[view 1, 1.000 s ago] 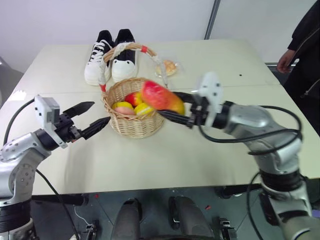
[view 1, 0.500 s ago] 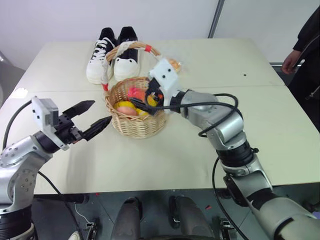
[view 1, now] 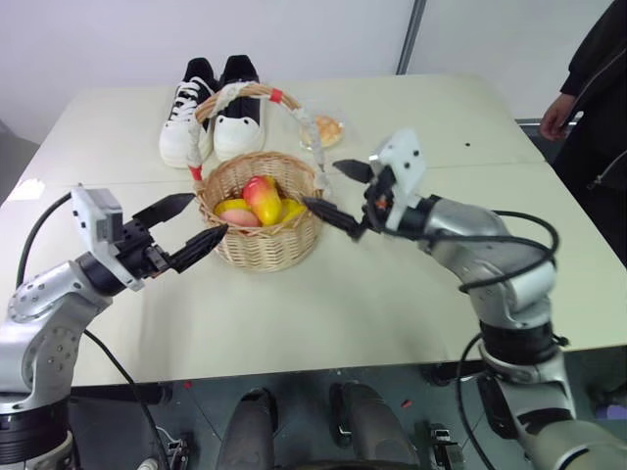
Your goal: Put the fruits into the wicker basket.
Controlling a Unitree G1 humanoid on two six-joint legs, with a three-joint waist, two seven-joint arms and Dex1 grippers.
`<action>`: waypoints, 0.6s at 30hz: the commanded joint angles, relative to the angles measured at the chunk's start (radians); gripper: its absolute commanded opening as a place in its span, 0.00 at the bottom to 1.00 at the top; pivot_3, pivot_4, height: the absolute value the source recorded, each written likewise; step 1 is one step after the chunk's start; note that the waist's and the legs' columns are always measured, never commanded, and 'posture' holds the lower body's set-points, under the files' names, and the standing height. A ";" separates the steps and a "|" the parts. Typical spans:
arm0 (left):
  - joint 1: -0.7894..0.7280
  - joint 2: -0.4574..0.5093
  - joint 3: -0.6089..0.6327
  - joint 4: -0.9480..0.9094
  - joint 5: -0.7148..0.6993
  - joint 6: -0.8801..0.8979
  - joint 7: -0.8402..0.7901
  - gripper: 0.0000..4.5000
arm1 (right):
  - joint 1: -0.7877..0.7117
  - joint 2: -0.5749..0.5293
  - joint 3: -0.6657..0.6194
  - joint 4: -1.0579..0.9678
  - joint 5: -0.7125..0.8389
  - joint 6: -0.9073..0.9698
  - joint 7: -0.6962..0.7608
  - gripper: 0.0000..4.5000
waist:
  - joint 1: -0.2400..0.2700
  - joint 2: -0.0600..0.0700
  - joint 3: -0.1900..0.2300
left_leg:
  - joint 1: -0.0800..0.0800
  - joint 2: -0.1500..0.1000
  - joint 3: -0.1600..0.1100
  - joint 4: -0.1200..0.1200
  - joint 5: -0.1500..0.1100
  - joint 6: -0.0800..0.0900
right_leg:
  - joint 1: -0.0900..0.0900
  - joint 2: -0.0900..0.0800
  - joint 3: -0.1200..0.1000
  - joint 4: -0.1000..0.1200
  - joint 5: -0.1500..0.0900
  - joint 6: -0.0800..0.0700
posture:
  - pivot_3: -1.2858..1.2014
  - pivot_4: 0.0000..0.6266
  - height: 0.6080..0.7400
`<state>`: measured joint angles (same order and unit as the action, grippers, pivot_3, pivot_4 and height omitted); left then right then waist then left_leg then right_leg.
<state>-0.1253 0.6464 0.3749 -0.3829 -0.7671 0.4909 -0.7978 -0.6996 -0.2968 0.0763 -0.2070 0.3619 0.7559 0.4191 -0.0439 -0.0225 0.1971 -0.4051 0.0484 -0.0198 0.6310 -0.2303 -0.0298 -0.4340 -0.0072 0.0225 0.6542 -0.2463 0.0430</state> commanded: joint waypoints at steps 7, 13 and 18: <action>-0.002 0.001 0.015 -0.033 -0.014 -0.016 0.013 1.00 | -0.072 0.101 -0.056 0.157 -0.015 -0.135 -0.037 0.46 | 0.005 0.000 0.000 | -0.003 0.000 0.000 -0.002 0.000 0.001 | -0.002 -0.001 0.000 0.000 0.000 0.004 | 0.52 0.24 1.00; 0.001 -0.004 0.003 -0.037 -0.013 -0.019 0.022 1.00 | -0.041 0.083 -0.078 0.073 -0.002 -0.148 -0.028 0.01 | 0.004 0.000 0.000 | -0.003 -0.001 0.000 -0.001 0.000 0.001 | -0.002 -0.001 0.000 0.000 0.000 0.004 | 0.52 0.24 1.00; -0.024 -0.001 -0.012 -0.016 -0.011 -0.018 0.011 1.00 | 0.017 -0.023 -0.201 -0.018 0.013 -0.140 -0.037 0.01 | 0.008 0.000 0.000 | -0.003 -0.001 0.000 -0.001 0.000 0.001 | -0.002 -0.001 0.000 0.000 0.000 0.004 | 0.52 0.24 1.00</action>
<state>-0.1339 0.6414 0.3648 -0.3910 -0.7724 0.4906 -0.7810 -0.6758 -0.2787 -0.0297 -0.1502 0.3615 0.6390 0.3959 -0.0357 -0.0223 0.1973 -0.4081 0.0475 -0.0200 0.6303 -0.2308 -0.0292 -0.4361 -0.0086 0.0222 0.6538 -0.2466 0.0474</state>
